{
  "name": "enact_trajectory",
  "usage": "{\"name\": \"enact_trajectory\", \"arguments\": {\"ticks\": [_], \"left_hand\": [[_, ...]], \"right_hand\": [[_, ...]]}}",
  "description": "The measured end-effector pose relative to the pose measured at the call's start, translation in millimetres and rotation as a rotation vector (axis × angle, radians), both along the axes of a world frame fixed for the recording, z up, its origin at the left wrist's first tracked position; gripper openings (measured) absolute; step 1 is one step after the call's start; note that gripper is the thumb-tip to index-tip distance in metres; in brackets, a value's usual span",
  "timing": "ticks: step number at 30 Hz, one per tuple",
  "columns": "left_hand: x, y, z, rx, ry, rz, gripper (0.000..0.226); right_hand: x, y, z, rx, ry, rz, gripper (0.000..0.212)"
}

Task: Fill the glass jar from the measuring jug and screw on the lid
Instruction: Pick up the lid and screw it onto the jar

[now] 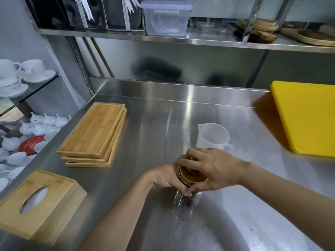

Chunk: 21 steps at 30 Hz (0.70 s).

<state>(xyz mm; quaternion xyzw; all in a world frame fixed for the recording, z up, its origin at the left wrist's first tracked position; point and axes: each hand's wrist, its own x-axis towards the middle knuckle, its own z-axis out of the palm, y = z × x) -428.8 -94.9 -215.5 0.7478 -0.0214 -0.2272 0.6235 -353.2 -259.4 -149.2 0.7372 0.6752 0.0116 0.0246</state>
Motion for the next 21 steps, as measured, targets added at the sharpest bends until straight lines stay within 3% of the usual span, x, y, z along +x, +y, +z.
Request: {"name": "enact_trajectory", "arguments": {"ticks": [5,10,15,21], "left_hand": [[11.7,1.5,21.9,0.099,0.047,-0.189,0.041],[14.9,-1.1,33.2,0.139,0.045,-0.247,0.043],[3.6,-5.1,22.9,0.098,-0.024,-0.107,0.048],[-13.2,-25.6,3.7,-0.098,-0.171,0.223,0.080]], "right_hand": [[0.2,7.0,-10.1,0.103,-0.009,0.032,0.061],[-1.1,11.5,-18.9,0.192,0.027,0.019,0.053],[-3.7,12.1,-24.1,0.232,0.014,-0.054,0.054],[-3.9,13.7,-30.8,0.297,0.000,-0.182,0.055]]}}
